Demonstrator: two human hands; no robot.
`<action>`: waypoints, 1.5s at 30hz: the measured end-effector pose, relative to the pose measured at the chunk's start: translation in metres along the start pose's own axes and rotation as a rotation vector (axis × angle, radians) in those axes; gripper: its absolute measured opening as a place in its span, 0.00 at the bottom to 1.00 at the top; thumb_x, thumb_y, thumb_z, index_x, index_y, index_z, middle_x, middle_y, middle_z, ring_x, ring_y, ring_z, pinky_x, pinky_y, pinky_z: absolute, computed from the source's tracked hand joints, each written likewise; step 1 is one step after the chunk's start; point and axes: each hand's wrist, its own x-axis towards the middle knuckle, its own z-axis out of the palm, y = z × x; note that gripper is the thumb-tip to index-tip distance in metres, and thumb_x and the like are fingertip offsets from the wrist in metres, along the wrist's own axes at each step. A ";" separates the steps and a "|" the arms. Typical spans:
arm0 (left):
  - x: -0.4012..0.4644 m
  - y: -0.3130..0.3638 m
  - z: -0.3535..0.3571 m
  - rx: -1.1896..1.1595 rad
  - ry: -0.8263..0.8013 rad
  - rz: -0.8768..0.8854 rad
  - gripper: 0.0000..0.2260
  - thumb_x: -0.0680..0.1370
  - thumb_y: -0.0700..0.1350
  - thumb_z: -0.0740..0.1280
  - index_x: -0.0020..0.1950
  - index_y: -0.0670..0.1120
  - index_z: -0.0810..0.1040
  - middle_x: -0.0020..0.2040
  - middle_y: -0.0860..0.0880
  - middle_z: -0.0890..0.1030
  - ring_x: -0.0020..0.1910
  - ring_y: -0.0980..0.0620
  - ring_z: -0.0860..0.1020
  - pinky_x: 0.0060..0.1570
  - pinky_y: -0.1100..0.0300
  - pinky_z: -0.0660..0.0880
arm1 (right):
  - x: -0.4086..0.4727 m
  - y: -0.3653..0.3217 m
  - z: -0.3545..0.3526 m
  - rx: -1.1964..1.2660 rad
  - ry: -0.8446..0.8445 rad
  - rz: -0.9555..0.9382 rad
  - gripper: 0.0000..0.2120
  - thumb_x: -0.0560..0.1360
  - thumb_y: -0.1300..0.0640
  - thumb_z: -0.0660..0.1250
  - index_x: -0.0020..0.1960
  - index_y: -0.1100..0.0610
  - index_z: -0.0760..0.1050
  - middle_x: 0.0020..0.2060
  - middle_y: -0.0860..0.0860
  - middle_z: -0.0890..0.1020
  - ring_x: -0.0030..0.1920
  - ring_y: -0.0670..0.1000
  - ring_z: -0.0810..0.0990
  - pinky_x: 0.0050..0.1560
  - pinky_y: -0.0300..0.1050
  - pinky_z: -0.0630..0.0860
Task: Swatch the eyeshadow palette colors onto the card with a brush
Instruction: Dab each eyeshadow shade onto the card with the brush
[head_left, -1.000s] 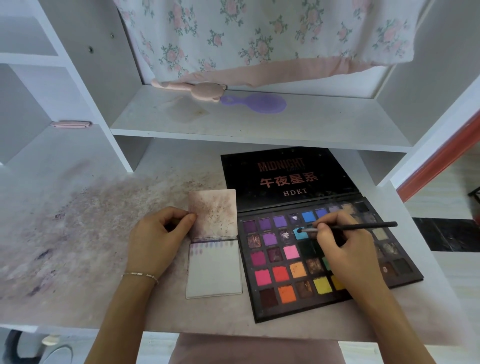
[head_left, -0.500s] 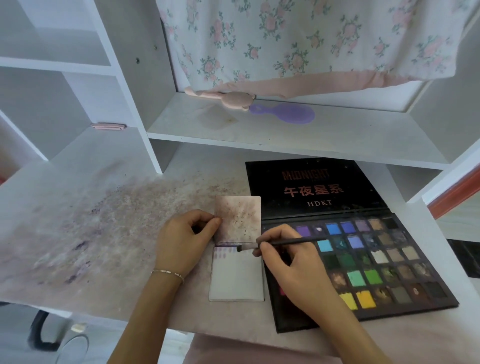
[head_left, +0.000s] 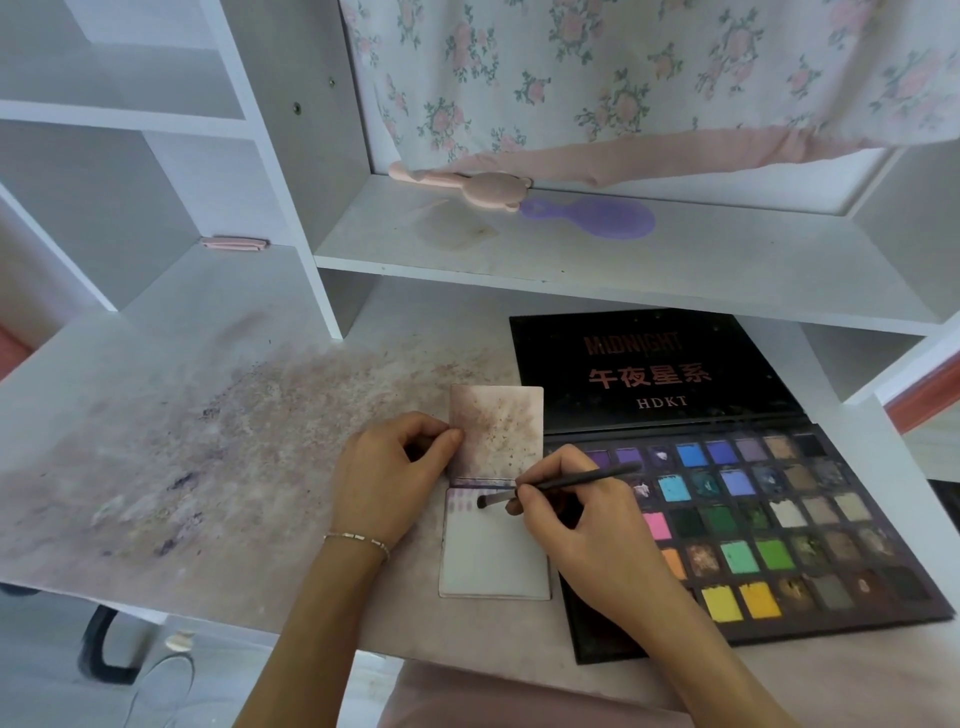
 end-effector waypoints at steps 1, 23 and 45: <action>0.000 0.000 0.000 -0.001 0.001 0.002 0.08 0.71 0.48 0.69 0.33 0.59 0.77 0.33 0.60 0.81 0.36 0.61 0.78 0.38 0.61 0.74 | 0.000 0.000 0.000 0.003 -0.004 0.005 0.06 0.73 0.57 0.65 0.41 0.47 0.71 0.35 0.44 0.82 0.40 0.42 0.80 0.42 0.39 0.78; 0.000 -0.001 0.001 -0.010 0.005 0.016 0.09 0.71 0.48 0.69 0.34 0.60 0.77 0.33 0.60 0.80 0.36 0.60 0.78 0.39 0.59 0.75 | -0.001 -0.003 -0.001 -0.016 -0.040 0.031 0.06 0.73 0.58 0.64 0.40 0.48 0.71 0.37 0.51 0.82 0.40 0.47 0.80 0.40 0.40 0.77; -0.001 0.001 0.000 -0.022 0.005 0.003 0.10 0.71 0.47 0.70 0.33 0.61 0.76 0.33 0.61 0.80 0.36 0.60 0.78 0.39 0.60 0.75 | 0.000 -0.002 -0.001 -0.041 -0.039 0.027 0.06 0.74 0.58 0.64 0.41 0.48 0.70 0.37 0.51 0.82 0.40 0.48 0.80 0.43 0.43 0.77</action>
